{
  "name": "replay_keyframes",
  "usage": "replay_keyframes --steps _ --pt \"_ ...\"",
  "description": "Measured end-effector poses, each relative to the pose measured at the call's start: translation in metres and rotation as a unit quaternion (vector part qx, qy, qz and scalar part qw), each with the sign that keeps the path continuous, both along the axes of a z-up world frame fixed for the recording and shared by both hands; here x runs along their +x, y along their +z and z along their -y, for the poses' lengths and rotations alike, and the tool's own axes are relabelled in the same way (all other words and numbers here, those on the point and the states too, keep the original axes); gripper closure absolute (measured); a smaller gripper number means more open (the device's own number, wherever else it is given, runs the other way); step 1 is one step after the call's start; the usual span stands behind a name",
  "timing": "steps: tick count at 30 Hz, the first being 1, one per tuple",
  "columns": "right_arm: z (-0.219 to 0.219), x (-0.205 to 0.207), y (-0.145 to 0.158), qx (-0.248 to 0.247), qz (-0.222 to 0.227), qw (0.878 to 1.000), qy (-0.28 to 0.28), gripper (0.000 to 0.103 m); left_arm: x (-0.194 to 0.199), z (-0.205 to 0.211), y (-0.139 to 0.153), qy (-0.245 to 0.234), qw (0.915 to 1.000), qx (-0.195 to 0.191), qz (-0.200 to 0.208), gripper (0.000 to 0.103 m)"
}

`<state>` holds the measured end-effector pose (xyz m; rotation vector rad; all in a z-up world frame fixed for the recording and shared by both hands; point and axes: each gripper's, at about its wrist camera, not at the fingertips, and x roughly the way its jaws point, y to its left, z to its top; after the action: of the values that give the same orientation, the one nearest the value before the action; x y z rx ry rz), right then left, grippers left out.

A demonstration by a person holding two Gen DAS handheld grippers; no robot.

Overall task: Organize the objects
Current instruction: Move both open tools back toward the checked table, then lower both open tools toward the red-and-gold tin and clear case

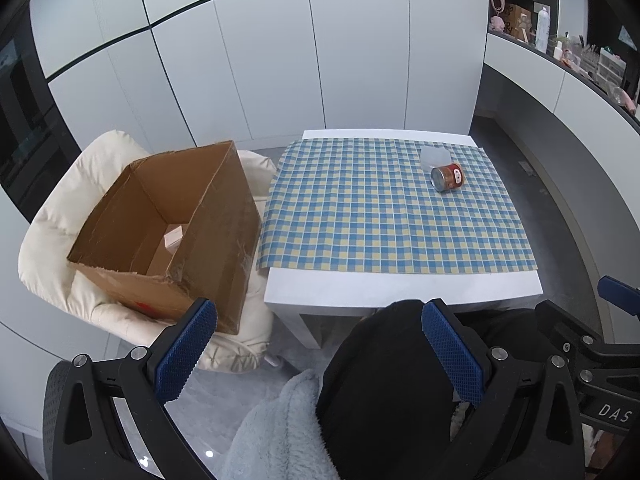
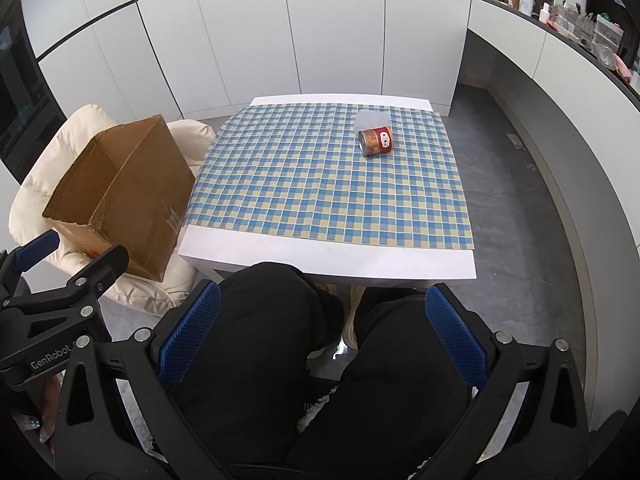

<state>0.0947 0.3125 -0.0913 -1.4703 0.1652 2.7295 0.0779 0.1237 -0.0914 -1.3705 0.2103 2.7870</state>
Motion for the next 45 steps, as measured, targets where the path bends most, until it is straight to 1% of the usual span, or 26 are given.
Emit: replay_keyframes --steps 10,13,16,20,27,36,40,43,45 --pt "-0.013 -0.026 -0.013 -0.004 0.014 1.0 -0.004 0.0 -0.032 -0.008 -0.018 0.002 0.9999 0.003 0.017 0.001" --pt "-0.016 -0.036 -0.017 -0.001 0.019 1.0 -0.005 0.0 -0.039 -0.011 -0.018 0.001 0.9999 0.007 0.015 0.001" --pt "-0.019 -0.047 -0.022 -0.001 0.023 1.0 -0.006 0.0 -0.048 -0.016 -0.018 0.002 0.9999 0.002 0.011 0.001" --pt "-0.022 -0.061 -0.03 -0.001 0.032 0.999 -0.003 0.0 -0.062 -0.017 -0.023 0.003 0.9997 0.012 0.019 0.001" --pt "-0.032 -0.087 -0.045 -0.003 0.043 0.999 -0.007 0.0 -0.093 -0.018 -0.036 0.012 0.9992 0.016 0.036 0.001" --pt "-0.051 -0.143 -0.063 -0.012 0.048 0.999 -0.022 0.0 -0.138 -0.028 -0.05 0.018 0.9986 0.024 0.043 0.001" --pt "-0.062 -0.174 -0.074 -0.023 0.046 0.998 -0.031 0.0 -0.166 -0.031 -0.059 0.021 0.9974 0.039 0.058 0.001" --pt "-0.072 -0.196 -0.082 -0.039 0.041 0.998 -0.036 0.0 -0.186 -0.038 -0.069 0.025 0.9975 0.029 0.059 0.001" --pt "-0.077 -0.21 -0.089 -0.038 0.039 0.998 -0.04 0.0 -0.199 -0.041 -0.076 0.026 0.9974 0.026 0.062 0.001"
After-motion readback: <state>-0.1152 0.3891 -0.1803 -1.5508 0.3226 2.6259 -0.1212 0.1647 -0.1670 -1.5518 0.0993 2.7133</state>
